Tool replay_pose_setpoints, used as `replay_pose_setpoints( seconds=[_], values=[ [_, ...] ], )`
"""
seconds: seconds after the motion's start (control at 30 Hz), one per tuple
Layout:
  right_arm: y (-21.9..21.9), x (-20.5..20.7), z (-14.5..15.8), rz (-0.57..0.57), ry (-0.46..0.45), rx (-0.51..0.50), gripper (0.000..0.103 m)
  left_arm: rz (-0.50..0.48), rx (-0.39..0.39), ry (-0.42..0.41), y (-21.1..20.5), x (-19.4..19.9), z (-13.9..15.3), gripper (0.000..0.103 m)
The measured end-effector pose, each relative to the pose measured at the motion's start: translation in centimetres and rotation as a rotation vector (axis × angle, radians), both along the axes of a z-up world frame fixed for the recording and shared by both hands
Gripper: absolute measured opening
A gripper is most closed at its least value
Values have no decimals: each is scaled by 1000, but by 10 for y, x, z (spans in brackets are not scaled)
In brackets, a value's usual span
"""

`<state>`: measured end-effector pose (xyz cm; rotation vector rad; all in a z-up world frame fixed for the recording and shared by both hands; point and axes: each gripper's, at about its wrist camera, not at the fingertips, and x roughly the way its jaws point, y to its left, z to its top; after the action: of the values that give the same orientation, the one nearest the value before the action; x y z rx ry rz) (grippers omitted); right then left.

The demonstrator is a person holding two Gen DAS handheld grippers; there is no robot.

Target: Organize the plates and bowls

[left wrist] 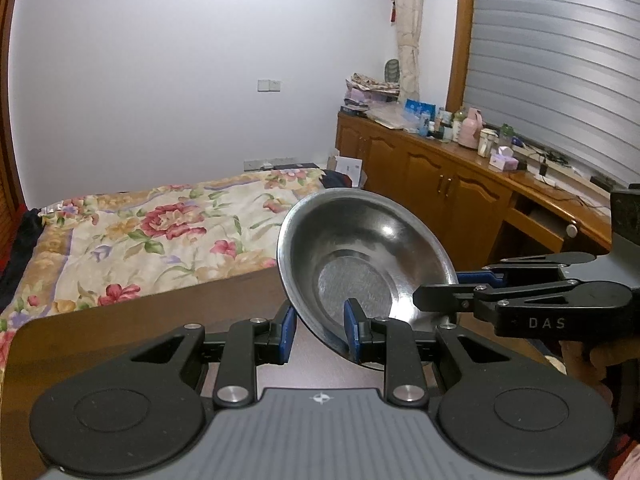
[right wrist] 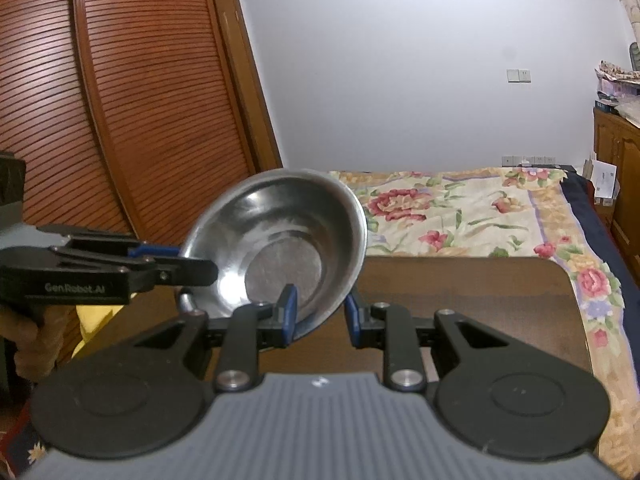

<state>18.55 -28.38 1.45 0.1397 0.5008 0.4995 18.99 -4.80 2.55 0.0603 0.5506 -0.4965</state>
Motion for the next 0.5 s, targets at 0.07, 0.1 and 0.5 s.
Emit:
replay_pose_setpoints(
  seconds=[0.07,0.1,0.5],
  values=[
    [0,-6,-2,2,6,-4,28,-8,2,5,0,-7,-2,28],
    [0,-9,-3,3,10,-4,28,-11,1,9,0,-10,-3,28],
    [-3,-44,-27,22,68,6,28,-57,-8,72,-2,-48,-32,28]
  ],
)
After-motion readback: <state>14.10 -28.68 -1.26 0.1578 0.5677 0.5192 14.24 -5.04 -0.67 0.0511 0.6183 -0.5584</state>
